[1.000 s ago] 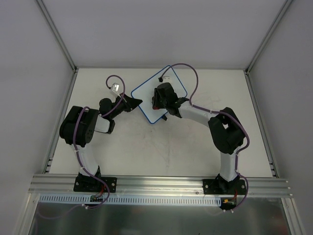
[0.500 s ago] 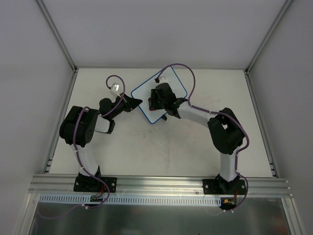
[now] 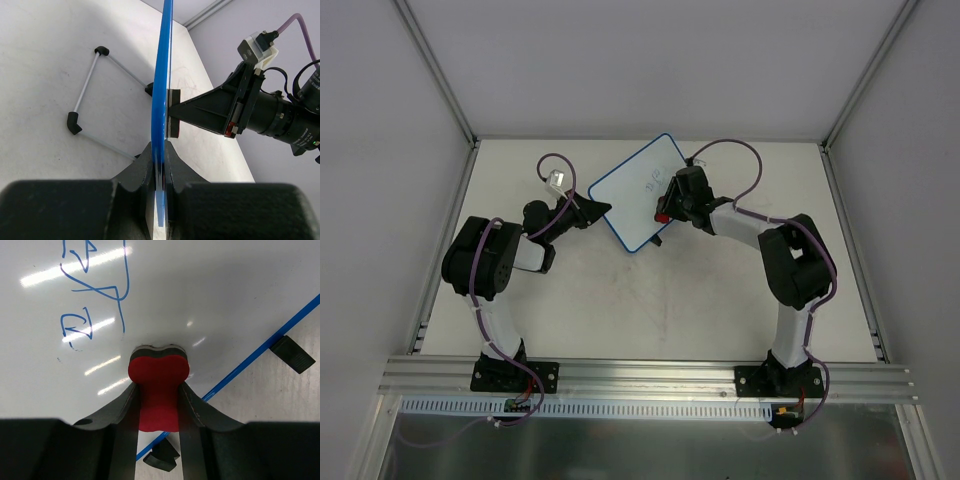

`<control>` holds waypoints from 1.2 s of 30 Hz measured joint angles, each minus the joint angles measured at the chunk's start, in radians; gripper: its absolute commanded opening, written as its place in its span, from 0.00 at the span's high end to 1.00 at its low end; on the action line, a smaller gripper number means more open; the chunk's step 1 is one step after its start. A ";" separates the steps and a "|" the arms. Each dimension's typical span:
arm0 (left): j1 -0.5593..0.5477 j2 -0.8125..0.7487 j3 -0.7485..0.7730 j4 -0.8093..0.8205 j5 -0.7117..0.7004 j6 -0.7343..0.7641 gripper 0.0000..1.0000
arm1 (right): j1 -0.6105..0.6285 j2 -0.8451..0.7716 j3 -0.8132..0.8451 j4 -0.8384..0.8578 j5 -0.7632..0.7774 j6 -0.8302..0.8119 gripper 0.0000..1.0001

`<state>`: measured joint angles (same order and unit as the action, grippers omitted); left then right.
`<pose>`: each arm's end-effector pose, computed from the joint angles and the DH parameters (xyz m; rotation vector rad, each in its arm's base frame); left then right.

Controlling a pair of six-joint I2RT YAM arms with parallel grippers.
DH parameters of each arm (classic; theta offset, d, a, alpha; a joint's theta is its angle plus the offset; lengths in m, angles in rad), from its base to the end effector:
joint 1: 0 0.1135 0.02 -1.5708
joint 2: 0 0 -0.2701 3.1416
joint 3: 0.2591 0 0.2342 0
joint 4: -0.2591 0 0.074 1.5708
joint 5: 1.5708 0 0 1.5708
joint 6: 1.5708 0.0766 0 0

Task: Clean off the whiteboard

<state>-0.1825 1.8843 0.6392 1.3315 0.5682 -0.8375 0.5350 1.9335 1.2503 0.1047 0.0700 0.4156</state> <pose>0.3570 -0.1078 0.1871 -0.0314 1.6287 -1.2218 0.3943 0.2275 0.1874 -0.0890 2.1844 0.4734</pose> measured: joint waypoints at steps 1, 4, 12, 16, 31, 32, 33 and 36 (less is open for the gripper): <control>0.000 0.000 0.000 0.000 0.000 0.000 1.00 | 0.000 0.000 0.000 0.000 0.000 0.003 1.00; 0.000 0.000 0.000 0.000 0.000 0.000 1.00 | 0.000 0.000 0.000 0.003 -0.005 0.003 1.00; 0.000 0.000 0.000 0.001 0.005 0.000 1.00 | 0.040 0.014 0.082 -0.043 0.003 -0.095 1.00; 0.000 0.000 0.000 0.006 0.007 0.000 1.00 | 0.111 0.027 0.180 -0.060 0.008 -0.195 1.00; 0.000 0.000 0.000 0.006 0.008 0.000 1.00 | 0.039 0.057 0.221 -0.071 -0.083 -0.177 1.00; 0.000 0.000 0.000 0.006 0.008 0.000 1.00 | 0.019 0.062 0.216 -0.071 -0.092 -0.156 1.00; 0.000 0.000 0.000 0.006 0.008 0.000 1.00 | -0.004 0.068 0.207 -0.071 -0.105 -0.130 1.00; 0.000 0.000 0.000 0.006 0.007 -0.001 1.00 | -0.064 0.077 0.187 -0.070 -0.151 -0.057 1.00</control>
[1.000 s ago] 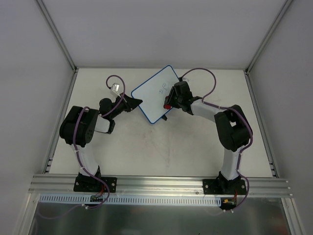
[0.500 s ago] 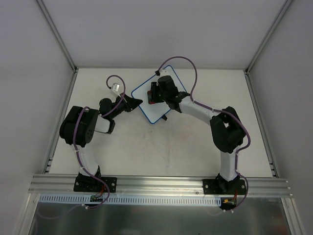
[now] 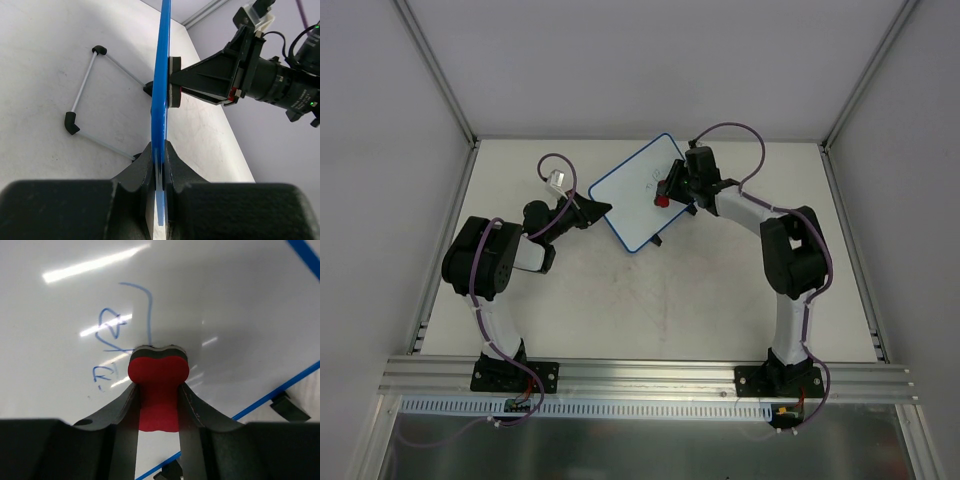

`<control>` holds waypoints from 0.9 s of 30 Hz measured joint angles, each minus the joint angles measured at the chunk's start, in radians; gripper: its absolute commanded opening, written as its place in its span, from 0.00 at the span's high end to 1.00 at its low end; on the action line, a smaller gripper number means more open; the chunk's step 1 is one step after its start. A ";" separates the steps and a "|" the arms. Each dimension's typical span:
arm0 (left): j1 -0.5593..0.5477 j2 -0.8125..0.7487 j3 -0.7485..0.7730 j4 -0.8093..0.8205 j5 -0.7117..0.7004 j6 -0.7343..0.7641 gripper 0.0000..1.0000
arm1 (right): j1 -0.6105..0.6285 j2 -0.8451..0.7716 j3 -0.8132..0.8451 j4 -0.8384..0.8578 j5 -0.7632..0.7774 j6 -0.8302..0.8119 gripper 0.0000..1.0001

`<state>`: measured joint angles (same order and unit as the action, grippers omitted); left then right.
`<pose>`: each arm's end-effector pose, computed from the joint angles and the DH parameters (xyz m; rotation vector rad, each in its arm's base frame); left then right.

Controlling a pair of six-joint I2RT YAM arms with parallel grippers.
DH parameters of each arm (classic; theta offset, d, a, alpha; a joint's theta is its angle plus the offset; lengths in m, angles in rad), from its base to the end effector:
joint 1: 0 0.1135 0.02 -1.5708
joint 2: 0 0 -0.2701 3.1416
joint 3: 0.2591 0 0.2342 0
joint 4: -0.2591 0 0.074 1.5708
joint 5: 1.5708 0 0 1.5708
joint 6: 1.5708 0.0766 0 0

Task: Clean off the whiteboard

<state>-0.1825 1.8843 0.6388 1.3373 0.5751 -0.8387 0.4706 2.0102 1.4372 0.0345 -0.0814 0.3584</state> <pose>0.3565 -0.1082 0.1878 -0.0237 1.6253 -1.2274 0.4310 0.2262 0.2085 -0.1710 2.1550 0.5745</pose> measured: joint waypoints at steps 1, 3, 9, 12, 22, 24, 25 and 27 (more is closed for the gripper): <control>-0.001 0.000 0.000 0.001 0.000 0.000 1.00 | -0.017 0.002 -0.006 0.002 -0.010 0.021 1.00; -0.001 0.000 0.000 0.000 0.000 0.000 1.00 | -0.039 0.005 -0.017 0.005 -0.018 0.053 1.00; -0.001 0.000 0.000 0.000 0.000 0.000 1.00 | -0.040 0.005 -0.019 0.010 -0.026 0.069 1.00; -0.001 0.000 0.000 0.000 0.000 0.000 1.00 | -0.026 0.005 -0.015 0.009 -0.007 0.039 1.00; -0.001 0.000 0.000 0.000 0.001 0.000 1.00 | 0.124 0.010 0.082 -0.007 -0.021 -0.139 1.00; -0.001 0.000 0.000 0.000 0.001 0.000 1.00 | 0.144 0.016 0.105 -0.003 -0.057 -0.163 1.00; -0.001 0.000 0.000 0.000 0.001 0.000 1.00 | 0.152 0.018 0.111 -0.002 -0.072 -0.171 1.00; -0.001 0.000 0.000 0.000 0.002 0.000 1.00 | 0.163 0.019 0.113 0.001 -0.092 -0.187 1.00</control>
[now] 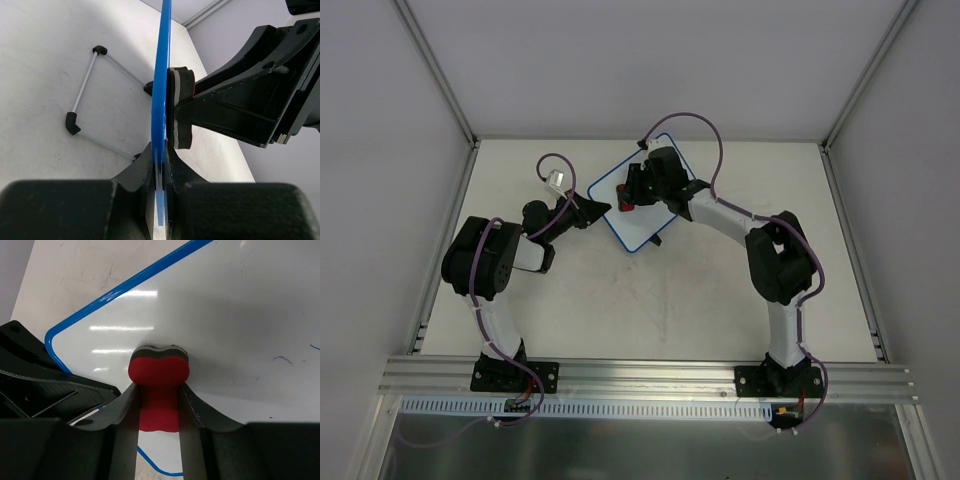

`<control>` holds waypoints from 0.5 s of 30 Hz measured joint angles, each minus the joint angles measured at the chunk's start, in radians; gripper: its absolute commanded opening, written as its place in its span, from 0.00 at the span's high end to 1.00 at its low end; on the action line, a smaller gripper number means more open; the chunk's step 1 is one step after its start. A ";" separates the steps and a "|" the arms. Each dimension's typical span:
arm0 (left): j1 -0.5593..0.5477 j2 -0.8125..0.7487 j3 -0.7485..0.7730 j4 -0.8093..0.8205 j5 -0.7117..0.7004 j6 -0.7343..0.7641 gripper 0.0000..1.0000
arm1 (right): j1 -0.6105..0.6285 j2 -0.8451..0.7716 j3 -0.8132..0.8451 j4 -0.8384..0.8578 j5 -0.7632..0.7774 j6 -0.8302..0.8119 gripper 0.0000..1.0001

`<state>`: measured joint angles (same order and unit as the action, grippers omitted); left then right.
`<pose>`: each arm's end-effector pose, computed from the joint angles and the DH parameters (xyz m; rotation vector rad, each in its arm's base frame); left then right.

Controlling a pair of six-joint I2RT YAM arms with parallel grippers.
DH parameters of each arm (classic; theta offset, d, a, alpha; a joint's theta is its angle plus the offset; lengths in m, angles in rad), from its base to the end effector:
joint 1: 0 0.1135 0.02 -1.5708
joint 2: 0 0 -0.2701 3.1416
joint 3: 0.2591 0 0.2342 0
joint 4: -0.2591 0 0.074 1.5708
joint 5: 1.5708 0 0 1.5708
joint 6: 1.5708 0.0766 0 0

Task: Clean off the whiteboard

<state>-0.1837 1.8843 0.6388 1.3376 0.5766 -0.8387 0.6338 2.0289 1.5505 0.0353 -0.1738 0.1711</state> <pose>0.3563 -0.1087 0.1878 -0.0212 1.6256 -1.2293 0.3975 0.3086 0.2407 -0.5860 1.9902 0.6791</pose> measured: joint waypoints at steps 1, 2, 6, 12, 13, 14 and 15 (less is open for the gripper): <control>0.000 0.000 0.000 0.000 0.000 0.000 1.00 | 0.002 0.000 0.000 0.000 -0.002 -0.005 1.00; 0.000 0.000 0.000 0.000 0.000 0.000 1.00 | 0.001 0.000 0.000 0.000 -0.001 -0.005 1.00; 0.000 0.000 0.000 0.000 0.000 0.000 1.00 | -0.013 0.000 0.000 -0.003 0.000 0.006 1.00; 0.000 0.000 0.000 0.000 0.000 0.000 1.00 | -0.092 0.012 0.000 -0.007 -0.011 0.074 1.00; 0.000 0.000 0.000 0.000 0.001 0.000 1.00 | -0.106 0.014 -0.001 -0.009 -0.011 0.086 1.00; 0.000 0.000 0.000 0.000 0.002 0.000 1.00 | -0.123 0.018 -0.002 -0.010 -0.011 0.107 1.00; 0.000 0.000 0.000 0.000 0.002 0.000 1.00 | -0.140 0.021 -0.005 -0.010 -0.012 0.127 1.00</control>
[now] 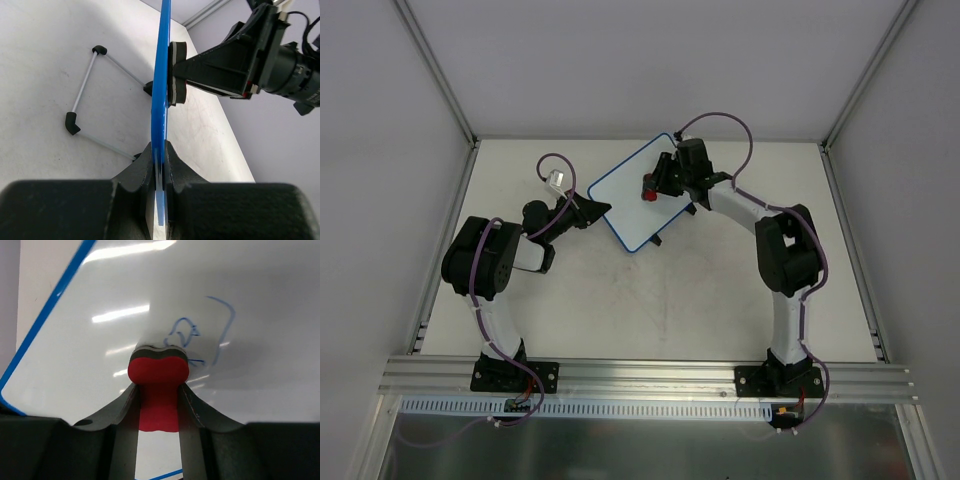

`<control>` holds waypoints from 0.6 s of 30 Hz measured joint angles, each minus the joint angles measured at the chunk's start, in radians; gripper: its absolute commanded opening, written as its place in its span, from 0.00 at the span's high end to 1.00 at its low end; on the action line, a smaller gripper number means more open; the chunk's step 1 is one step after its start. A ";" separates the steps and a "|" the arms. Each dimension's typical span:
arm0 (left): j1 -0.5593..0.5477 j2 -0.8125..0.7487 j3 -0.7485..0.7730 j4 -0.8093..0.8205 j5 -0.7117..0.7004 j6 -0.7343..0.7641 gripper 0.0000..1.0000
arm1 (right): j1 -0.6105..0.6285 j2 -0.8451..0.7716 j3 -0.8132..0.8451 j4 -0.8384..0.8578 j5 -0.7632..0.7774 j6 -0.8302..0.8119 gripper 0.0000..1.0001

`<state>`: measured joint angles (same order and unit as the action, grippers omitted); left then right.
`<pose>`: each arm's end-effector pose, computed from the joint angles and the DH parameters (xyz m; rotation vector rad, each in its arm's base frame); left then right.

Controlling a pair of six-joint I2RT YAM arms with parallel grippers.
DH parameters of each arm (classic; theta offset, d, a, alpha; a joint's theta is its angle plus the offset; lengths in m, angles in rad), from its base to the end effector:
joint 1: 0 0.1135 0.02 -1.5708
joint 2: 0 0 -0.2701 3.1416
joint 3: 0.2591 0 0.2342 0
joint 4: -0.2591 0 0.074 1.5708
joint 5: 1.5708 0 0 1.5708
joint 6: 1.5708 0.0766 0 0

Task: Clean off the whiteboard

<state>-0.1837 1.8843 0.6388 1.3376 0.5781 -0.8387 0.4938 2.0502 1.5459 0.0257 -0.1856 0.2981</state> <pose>0.3562 -0.1088 0.1878 -0.0199 1.6260 -1.2304 0.4373 0.2515 0.2275 -0.3244 2.0854 0.6748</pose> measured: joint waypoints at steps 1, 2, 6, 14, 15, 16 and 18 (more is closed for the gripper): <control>0.000 0.000 0.000 0.000 0.000 0.000 1.00 | -0.015 0.002 -0.005 0.000 -0.004 0.018 1.00; 0.000 0.000 0.000 0.000 0.000 0.000 1.00 | -0.031 0.004 -0.010 0.000 -0.006 0.038 1.00; 0.000 0.000 0.000 0.000 0.000 0.000 1.00 | -0.076 0.004 -0.039 -0.003 -0.003 0.105 1.00; 0.000 0.000 0.000 0.000 0.000 0.000 1.00 | -0.116 0.004 -0.065 -0.029 0.017 0.174 1.00; 0.000 0.000 0.000 0.000 0.000 0.000 1.00 | -0.117 0.004 -0.065 -0.030 0.017 0.177 1.00; 0.000 0.000 0.000 0.000 0.000 0.000 1.00 | -0.117 0.004 -0.065 -0.031 0.016 0.178 1.00; 0.000 0.000 0.000 0.000 0.001 0.000 1.00 | -0.116 0.005 -0.063 -0.034 0.016 0.175 1.00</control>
<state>-0.1841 1.8843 0.6388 1.3376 0.5789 -0.8387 0.3779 2.0548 1.4830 -0.0078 -0.1692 0.4736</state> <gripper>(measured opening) 0.049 0.345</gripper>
